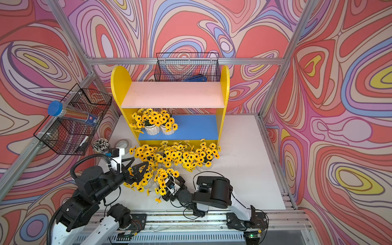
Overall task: Take the sunflower pots off the shelves
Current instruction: Place the sunflower pot at the center of the board.
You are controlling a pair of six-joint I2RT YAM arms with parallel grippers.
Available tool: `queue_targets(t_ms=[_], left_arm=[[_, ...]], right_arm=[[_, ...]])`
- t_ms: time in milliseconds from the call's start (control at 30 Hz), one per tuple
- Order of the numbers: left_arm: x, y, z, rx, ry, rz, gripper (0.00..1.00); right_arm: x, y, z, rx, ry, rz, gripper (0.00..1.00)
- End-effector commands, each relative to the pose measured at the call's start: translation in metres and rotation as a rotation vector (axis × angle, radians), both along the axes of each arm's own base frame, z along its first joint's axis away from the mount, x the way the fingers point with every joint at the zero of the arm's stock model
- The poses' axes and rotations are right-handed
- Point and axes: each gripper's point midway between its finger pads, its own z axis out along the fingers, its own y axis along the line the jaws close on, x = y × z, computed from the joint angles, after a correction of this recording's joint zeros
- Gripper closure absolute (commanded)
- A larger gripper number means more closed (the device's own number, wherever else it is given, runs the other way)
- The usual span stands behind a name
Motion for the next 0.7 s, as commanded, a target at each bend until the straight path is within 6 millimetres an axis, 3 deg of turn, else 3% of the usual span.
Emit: queue_targets(t_ms=[0, 233, 333, 433, 667], left_arm=[[0.000, -0.002, 0.004, 0.005, -0.018, -0.016, 0.00], [-0.001, -0.003, 0.003, 0.002, -0.014, -0.020, 0.00], [0.000, -0.003, -0.001, 0.006, -0.006, -0.019, 0.00], [0.000, -0.006, -0.005, -0.005, -0.001, -0.031, 0.00], [0.000, -0.009, -0.006, -0.017, 0.008, -0.044, 0.00]], right_arm=[[0.005, 0.005, 0.039, 0.110, -0.035, -0.006, 0.02], [0.003, 0.000, 0.051, 0.142, 0.013, -0.005, 0.02], [-0.001, -0.004, 0.035, 0.103, 0.073, 0.004, 0.02], [-0.004, -0.019, 0.031, 0.110, 0.068, 0.000, 0.02], [-0.028, -0.028, 0.021, 0.093, 0.090, 0.044, 0.02]])
